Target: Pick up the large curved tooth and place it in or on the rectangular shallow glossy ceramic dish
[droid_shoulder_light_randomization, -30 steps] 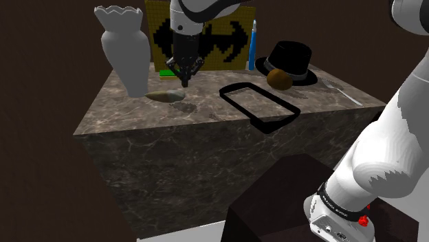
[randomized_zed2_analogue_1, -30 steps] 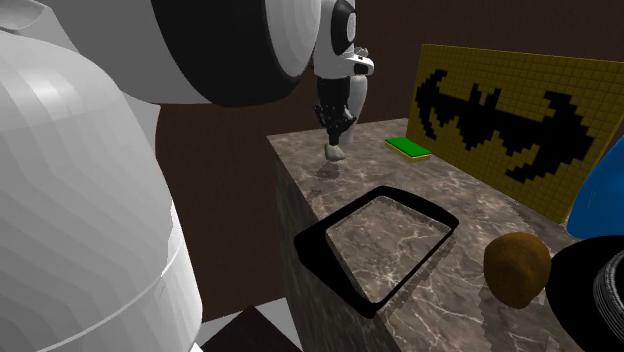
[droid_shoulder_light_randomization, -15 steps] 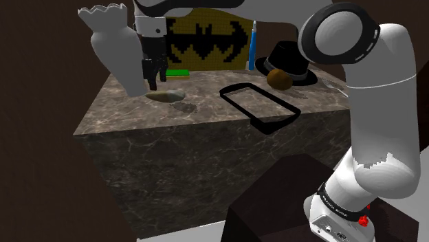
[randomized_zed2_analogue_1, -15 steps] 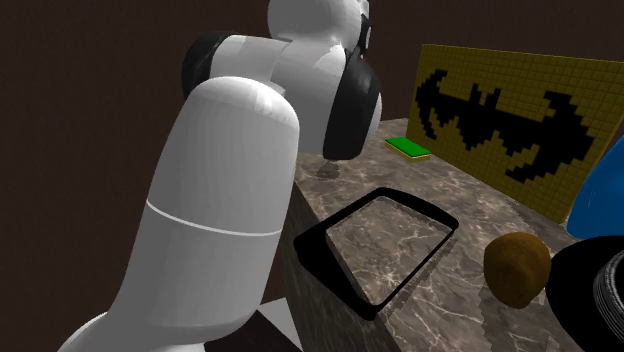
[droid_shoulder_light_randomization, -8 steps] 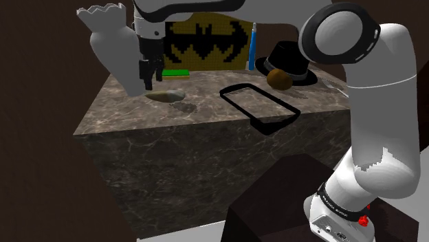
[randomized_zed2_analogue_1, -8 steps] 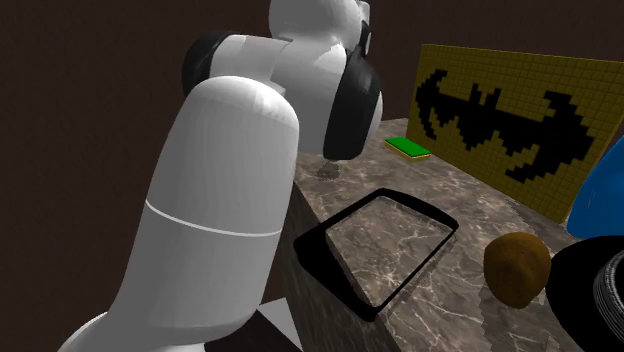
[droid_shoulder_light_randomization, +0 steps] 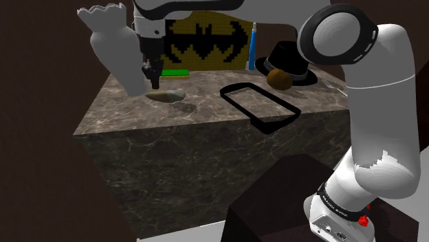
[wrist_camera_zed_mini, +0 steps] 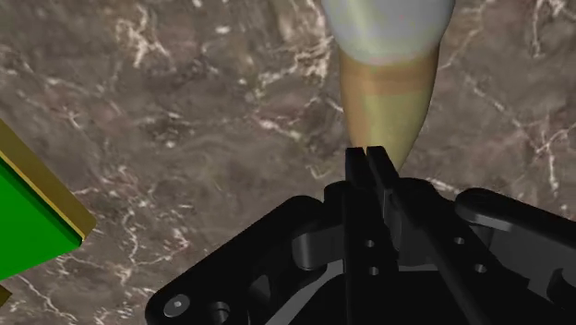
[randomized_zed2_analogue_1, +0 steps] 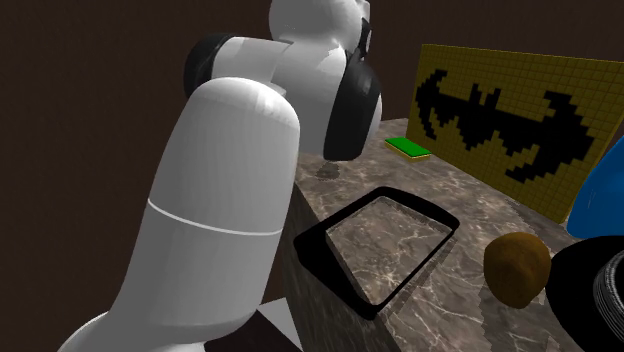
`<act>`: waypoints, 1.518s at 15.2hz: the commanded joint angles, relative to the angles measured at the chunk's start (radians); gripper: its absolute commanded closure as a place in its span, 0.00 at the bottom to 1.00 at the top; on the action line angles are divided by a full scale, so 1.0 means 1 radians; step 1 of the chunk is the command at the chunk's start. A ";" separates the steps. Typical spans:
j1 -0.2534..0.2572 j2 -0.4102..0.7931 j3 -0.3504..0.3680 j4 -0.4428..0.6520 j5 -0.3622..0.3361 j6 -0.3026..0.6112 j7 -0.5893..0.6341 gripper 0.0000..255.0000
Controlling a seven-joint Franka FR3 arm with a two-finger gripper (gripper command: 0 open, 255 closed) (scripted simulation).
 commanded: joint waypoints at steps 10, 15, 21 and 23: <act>-0.014 0.017 0.014 0.029 0.017 -0.156 -0.074 0.00; -0.026 -0.008 0.016 -0.072 0.023 -0.080 -0.075 0.00; -0.026 -0.008 0.016 -0.072 0.023 -0.080 -0.075 0.00; -0.026 -0.008 0.016 -0.072 0.023 -0.080 -0.075 1.00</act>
